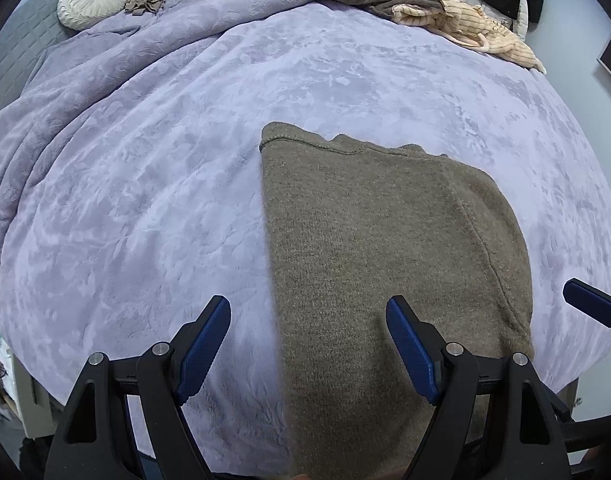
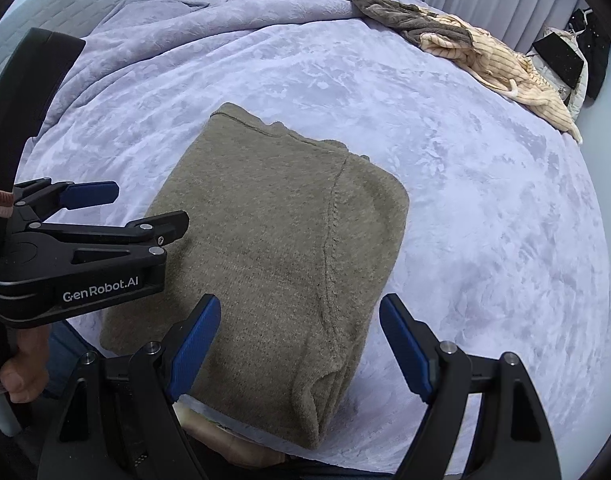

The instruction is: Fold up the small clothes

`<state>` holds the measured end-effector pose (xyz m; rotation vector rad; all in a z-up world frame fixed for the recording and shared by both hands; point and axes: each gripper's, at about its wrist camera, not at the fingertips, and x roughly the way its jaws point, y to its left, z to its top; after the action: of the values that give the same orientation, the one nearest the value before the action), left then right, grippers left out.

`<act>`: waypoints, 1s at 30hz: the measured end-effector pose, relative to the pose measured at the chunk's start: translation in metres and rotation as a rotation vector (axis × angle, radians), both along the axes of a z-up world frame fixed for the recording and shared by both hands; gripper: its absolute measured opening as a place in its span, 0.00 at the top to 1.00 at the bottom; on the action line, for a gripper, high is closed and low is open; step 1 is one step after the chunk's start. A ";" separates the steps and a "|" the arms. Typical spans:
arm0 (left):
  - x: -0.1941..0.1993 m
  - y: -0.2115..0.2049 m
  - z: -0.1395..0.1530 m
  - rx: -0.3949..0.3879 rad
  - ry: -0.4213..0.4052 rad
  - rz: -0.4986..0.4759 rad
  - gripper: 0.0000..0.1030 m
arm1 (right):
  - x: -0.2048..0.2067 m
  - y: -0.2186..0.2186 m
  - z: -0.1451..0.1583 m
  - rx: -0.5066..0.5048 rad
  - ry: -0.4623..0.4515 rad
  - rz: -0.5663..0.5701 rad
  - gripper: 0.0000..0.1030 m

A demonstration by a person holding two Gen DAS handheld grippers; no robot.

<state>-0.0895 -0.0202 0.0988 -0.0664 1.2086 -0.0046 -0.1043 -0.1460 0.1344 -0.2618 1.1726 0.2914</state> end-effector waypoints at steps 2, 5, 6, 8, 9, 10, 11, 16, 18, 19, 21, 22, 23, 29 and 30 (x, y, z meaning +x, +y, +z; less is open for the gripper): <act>0.002 0.003 -0.002 -0.010 0.005 0.002 0.21 | 0.003 0.000 -0.001 -0.006 0.006 -0.004 0.18; 0.005 0.005 -0.003 -0.019 0.007 0.003 0.21 | 0.007 0.001 -0.002 -0.015 0.016 -0.010 0.18; 0.006 0.005 -0.003 -0.023 0.007 0.002 0.21 | 0.008 0.001 -0.003 -0.019 0.017 -0.009 0.18; 0.006 0.008 -0.004 -0.028 0.007 0.001 0.21 | 0.009 0.003 -0.003 -0.029 0.019 -0.007 0.18; 0.007 0.009 -0.004 -0.029 0.007 0.001 0.21 | 0.011 0.004 -0.002 -0.031 0.020 -0.006 0.18; 0.007 0.010 -0.004 -0.029 0.005 0.002 0.21 | 0.012 0.006 -0.002 -0.032 0.020 -0.005 0.18; 0.007 0.011 -0.004 -0.026 0.002 0.003 0.21 | 0.012 0.006 -0.002 -0.033 0.021 -0.005 0.18; 0.007 0.014 -0.001 -0.032 -0.015 0.001 0.21 | 0.014 0.015 0.000 -0.041 0.019 0.004 0.18; 0.007 0.014 0.000 -0.036 -0.018 -0.003 0.21 | 0.013 0.018 0.000 -0.045 0.018 0.009 0.18; 0.006 0.015 0.000 -0.038 -0.019 -0.005 0.21 | 0.013 0.019 0.000 -0.048 0.017 0.011 0.18; 0.006 0.016 0.001 -0.042 -0.022 -0.004 0.21 | 0.012 0.021 0.001 -0.052 0.015 0.014 0.18; 0.005 0.016 0.001 -0.043 -0.024 -0.003 0.21 | 0.012 0.022 0.002 -0.053 0.015 0.015 0.18; 0.004 0.017 0.002 -0.046 -0.025 -0.002 0.21 | 0.012 0.022 0.002 -0.054 0.014 0.015 0.18; 0.001 0.016 0.005 -0.051 -0.034 -0.005 0.21 | 0.009 0.025 0.005 -0.057 0.003 0.023 0.18; 0.001 0.016 0.006 -0.052 -0.035 -0.006 0.21 | 0.009 0.025 0.005 -0.058 0.002 0.025 0.18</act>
<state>-0.0887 -0.0038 0.1043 -0.1077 1.1742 -0.0425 -0.0953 -0.1210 0.1399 -0.3268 1.1815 0.2797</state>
